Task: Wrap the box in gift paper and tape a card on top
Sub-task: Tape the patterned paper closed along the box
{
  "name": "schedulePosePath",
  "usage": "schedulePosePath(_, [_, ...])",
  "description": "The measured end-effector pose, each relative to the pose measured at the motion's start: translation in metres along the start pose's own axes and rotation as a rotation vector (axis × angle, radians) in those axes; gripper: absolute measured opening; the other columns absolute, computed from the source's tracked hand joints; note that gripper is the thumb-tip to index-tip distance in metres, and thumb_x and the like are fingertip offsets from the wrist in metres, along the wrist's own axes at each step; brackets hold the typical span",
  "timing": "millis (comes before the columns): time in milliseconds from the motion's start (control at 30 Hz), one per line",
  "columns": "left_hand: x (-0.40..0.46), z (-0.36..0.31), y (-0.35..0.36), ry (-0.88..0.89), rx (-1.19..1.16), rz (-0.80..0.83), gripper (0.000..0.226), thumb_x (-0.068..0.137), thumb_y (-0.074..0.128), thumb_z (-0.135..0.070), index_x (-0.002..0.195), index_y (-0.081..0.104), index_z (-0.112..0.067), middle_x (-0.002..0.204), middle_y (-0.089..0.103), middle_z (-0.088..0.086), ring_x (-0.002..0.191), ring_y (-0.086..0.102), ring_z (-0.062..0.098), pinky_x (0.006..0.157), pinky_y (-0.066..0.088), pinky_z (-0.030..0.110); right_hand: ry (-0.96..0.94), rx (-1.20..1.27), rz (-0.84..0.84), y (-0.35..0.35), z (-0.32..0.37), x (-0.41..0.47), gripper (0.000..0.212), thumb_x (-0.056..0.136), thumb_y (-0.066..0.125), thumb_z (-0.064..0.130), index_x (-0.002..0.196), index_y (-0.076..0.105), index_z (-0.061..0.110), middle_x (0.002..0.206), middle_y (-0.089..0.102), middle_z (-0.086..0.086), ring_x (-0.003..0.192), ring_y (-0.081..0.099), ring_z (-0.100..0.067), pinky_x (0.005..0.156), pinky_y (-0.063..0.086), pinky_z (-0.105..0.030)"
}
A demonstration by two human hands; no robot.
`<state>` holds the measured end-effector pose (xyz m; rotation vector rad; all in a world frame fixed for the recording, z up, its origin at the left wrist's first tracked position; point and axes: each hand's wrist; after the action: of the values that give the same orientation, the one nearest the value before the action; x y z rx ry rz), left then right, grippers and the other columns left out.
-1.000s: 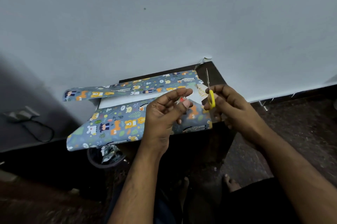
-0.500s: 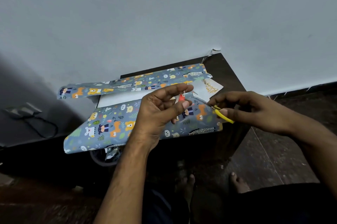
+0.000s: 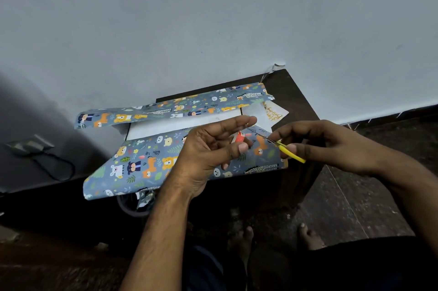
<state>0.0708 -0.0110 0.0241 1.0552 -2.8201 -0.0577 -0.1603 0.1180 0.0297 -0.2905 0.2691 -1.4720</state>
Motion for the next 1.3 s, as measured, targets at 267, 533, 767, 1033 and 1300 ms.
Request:
schedulePosePath(267, [0.001,0.003,-0.003,-0.019,0.004,0.047,0.046,0.084,0.071,0.0,0.129,0.066,-0.006,0.133,0.068,0.006,0.103,0.073,0.03,0.046,0.041,0.02,-0.008,-0.003,0.022,-0.002,-0.004,0.001,0.045,0.085,0.064,0.068,0.121,0.069,0.042,0.102,0.072,-0.013,0.076,0.059,-0.034,0.07,0.048,-0.046])
schedulePosePath(533, [0.0,0.004,-0.003,-0.027,0.006,0.063,0.043,0.084,0.072,-0.001,0.124,0.071,-0.015,0.132,0.069,0.006,0.102,0.073,0.031,0.045,0.04,0.021,-0.015,0.023,0.02,-0.002,-0.008,0.002,0.051,0.081,0.066,0.071,0.122,0.07,0.041,0.102,0.074,-0.012,0.076,0.059,-0.032,0.072,0.048,-0.049])
schedulePosePath(767, [0.001,0.004,-0.004,-0.023,-0.018,0.069,0.043,0.085,0.071,0.0,0.124,0.071,-0.016,0.132,0.069,0.008,0.104,0.072,0.031,0.046,0.04,0.019,-0.032,-0.021,-0.01,-0.002,-0.01,0.002,0.024,0.094,0.066,0.041,0.116,0.074,0.039,0.111,0.076,0.008,0.104,0.069,-0.032,0.092,0.053,-0.047])
schedulePosePath(1033, [0.0,0.005,-0.004,-0.021,-0.049,0.072,0.044,0.085,0.069,0.0,0.128,0.068,-0.011,0.133,0.068,0.009,0.104,0.071,0.033,0.047,0.042,0.019,-0.026,-0.016,-0.036,-0.002,-0.008,0.004,0.024,0.092,0.066,0.032,0.114,0.075,0.034,0.106,0.076,0.004,0.102,0.068,-0.031,0.087,0.056,-0.031])
schedulePosePath(1300, [0.003,0.007,-0.002,-0.012,-0.071,0.015,0.04,0.086,0.069,-0.003,0.124,0.072,-0.015,0.131,0.069,0.009,0.103,0.073,0.033,0.047,0.038,0.022,-0.057,-0.122,-0.085,-0.005,-0.013,0.002,0.033,0.09,0.06,0.06,0.118,0.069,0.045,0.104,0.075,-0.001,0.09,0.064,-0.041,0.08,0.052,-0.058])
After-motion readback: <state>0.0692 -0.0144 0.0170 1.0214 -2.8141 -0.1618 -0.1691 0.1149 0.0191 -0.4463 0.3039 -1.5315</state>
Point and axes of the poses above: each hand's wrist, its own x-axis towards the middle knuckle, its own y-axis out of the palm, z = x × y
